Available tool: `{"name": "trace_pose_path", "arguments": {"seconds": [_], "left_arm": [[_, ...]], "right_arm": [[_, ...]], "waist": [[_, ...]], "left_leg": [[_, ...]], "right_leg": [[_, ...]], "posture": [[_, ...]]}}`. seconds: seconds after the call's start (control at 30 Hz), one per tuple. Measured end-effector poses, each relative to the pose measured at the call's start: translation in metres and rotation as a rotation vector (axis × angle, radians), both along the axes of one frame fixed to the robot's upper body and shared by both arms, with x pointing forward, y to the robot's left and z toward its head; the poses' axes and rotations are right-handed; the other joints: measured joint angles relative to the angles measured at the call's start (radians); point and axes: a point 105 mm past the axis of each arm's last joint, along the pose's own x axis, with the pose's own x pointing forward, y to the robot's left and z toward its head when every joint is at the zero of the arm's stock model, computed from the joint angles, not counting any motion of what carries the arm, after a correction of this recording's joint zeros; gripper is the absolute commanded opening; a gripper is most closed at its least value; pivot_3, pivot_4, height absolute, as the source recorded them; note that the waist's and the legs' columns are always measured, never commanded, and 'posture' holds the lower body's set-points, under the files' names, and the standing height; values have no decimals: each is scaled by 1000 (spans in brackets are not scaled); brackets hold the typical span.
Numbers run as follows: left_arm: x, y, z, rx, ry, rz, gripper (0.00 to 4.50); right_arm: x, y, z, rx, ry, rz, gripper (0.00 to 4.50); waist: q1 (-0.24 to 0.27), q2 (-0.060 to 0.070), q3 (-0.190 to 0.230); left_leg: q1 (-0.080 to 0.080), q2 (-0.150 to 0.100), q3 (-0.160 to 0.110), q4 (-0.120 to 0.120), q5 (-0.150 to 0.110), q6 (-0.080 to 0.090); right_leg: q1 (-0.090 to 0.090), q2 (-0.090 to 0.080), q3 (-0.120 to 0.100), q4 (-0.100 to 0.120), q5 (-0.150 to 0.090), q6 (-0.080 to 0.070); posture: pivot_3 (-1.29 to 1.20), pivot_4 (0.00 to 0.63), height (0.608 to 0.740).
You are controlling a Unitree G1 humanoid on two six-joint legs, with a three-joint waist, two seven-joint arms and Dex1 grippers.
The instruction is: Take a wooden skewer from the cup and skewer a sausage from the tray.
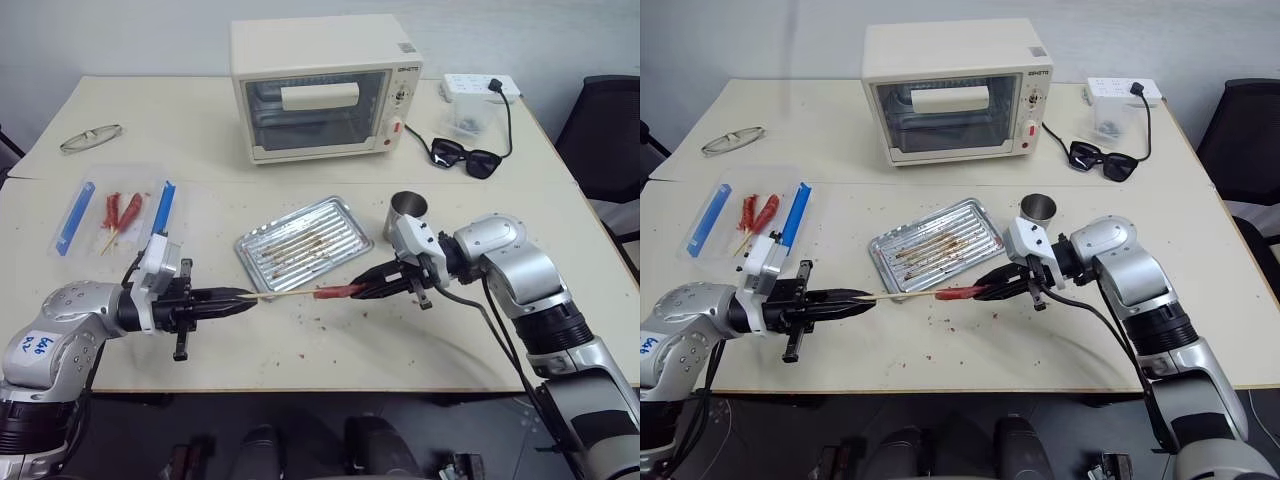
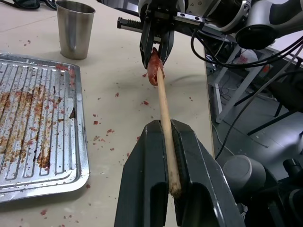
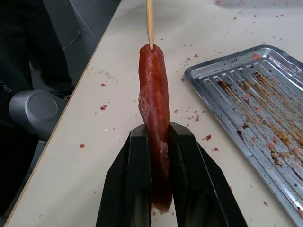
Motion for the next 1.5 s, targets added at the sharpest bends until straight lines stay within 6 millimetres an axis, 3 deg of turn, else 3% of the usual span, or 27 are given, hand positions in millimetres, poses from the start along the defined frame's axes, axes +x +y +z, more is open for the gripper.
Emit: {"name": "trace_pose_path", "arguments": {"seconds": [1.5], "left_arm": [[-1,7,-4,3,12,34,0]], "right_arm": [[2,-8,0,-6,2,-13,352]], "waist": [[0,0,0]], "left_leg": [[0,0,0,1,0,0]], "right_leg": [[0,0,-1,1,0,0]], "posture": [[0,150,740]]}}
